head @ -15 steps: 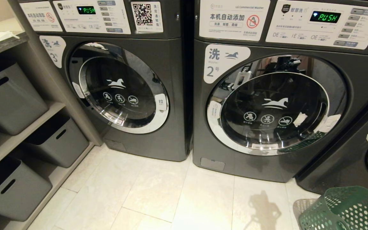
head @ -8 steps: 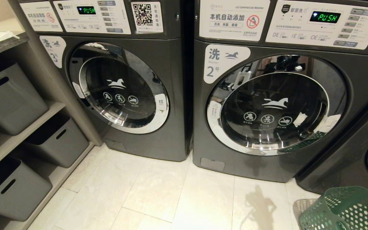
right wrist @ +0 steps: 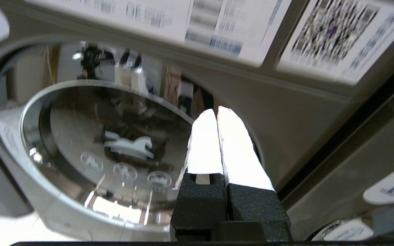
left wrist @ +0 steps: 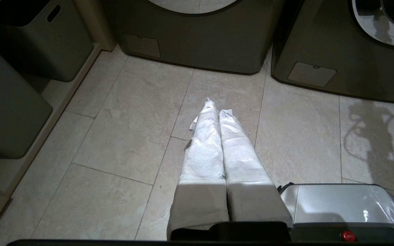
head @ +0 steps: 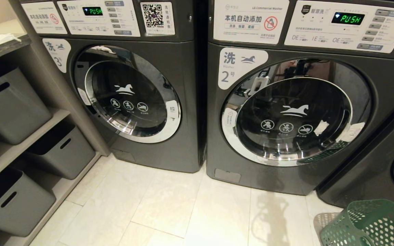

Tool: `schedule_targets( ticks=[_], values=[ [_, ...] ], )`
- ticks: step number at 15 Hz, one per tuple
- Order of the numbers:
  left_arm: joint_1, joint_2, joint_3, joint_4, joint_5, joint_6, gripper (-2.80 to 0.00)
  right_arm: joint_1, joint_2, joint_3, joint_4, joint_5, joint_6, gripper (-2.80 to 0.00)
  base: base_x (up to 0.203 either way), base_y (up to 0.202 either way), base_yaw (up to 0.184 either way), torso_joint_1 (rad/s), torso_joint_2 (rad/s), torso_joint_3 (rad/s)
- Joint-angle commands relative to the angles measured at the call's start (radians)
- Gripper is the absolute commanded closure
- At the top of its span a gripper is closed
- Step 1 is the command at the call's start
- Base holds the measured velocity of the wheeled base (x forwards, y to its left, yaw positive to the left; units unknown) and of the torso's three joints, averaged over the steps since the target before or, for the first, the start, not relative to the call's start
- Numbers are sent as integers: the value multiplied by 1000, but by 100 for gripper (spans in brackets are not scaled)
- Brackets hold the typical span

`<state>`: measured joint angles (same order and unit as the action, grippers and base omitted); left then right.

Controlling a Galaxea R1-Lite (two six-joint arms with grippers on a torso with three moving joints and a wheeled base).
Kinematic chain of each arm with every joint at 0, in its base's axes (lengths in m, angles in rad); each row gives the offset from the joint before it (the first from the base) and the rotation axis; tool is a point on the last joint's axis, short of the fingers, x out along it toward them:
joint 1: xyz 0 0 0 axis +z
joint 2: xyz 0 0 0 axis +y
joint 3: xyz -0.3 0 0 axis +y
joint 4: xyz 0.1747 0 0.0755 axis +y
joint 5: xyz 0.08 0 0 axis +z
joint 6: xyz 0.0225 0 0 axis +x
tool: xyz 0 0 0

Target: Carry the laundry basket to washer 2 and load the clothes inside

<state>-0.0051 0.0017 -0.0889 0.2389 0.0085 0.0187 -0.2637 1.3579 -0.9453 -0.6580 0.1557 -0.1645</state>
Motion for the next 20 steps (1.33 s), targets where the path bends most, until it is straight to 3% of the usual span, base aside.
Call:
schedule_targets(
  ticks=[1, 5, 9, 11, 15, 20],
  values=[
    [1, -3, 0, 2, -1, 0, 0, 24, 61, -103, 24, -21, -3, 0, 0, 0, 0, 0, 0, 0],
    [0, -3, 0, 2, -1, 0, 0, 60, 150, -296, 46, -88, -17, 0, 0, 0, 0, 0, 0, 0],
    [0, -3, 0, 2, 0, 0, 0, 60, 169, -287, 24, -196, -46, 0, 0, 0, 0, 0, 0, 0],
    [-1, -3, 0, 2, 1, 0, 0, 64, 175, -286, 21, -198, -41, 0, 0, 0, 0, 0, 0, 0],
    [1, -3, 0, 2, -1, 0, 0, 122, 258, -316, -22, -200, 51, 0, 0, 0, 0, 0, 0, 0],
    [1, -3, 0, 2, 1, 0, 0, 120, 460, -561, -29, -238, 106, 0, 0, 0, 0, 0, 0, 0]
  ],
)
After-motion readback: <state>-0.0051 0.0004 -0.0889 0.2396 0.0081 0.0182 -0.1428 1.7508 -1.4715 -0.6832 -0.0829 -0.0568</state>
